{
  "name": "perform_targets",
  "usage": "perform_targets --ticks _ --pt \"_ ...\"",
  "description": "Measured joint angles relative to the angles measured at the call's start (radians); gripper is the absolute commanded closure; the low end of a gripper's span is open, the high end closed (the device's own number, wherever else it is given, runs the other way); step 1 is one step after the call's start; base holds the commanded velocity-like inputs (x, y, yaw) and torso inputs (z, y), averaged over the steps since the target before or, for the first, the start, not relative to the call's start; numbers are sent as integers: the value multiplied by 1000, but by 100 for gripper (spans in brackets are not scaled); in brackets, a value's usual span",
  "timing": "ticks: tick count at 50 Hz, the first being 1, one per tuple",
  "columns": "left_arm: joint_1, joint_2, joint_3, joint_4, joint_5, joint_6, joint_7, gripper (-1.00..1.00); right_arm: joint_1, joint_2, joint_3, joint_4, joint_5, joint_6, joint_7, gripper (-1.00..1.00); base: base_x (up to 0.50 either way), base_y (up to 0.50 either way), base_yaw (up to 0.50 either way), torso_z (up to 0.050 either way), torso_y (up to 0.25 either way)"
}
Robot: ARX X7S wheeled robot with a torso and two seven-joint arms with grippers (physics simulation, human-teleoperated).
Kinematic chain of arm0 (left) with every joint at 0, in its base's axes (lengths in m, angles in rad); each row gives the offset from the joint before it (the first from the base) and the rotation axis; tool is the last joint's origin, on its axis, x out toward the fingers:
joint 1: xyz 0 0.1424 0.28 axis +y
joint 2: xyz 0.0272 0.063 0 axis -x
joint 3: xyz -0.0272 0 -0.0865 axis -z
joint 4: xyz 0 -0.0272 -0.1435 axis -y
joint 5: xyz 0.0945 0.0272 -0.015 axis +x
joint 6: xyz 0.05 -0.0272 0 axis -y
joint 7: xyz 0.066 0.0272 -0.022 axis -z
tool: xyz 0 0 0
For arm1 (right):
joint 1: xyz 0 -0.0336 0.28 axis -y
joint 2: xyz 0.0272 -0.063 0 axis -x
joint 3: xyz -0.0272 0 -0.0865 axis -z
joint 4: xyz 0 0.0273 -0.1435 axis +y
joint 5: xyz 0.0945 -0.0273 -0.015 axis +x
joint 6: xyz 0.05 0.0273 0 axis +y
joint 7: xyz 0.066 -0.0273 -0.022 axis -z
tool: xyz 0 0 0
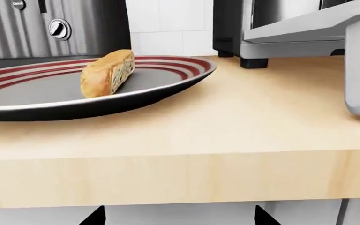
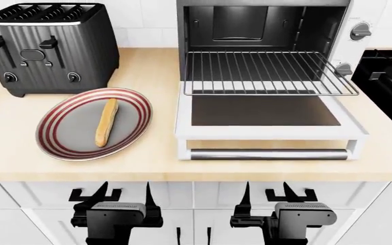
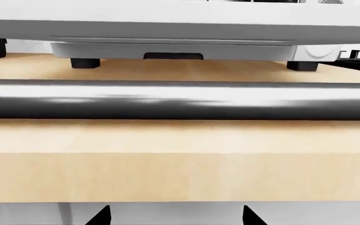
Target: Place the baguette on the rack of the toaster oven.
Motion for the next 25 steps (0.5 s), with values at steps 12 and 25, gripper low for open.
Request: perform_targets --ticks 12,25 --pt "-1 -5 7 -4 -3 11 -7 -100 1 6 -7 1 6 -1 6 -100 0 0 0 33 0" --pt "-2 -10 14 -4 -10 12 -12 -100 2 11 -14 0 11 -1 15 -100 0 0 0 42 0"
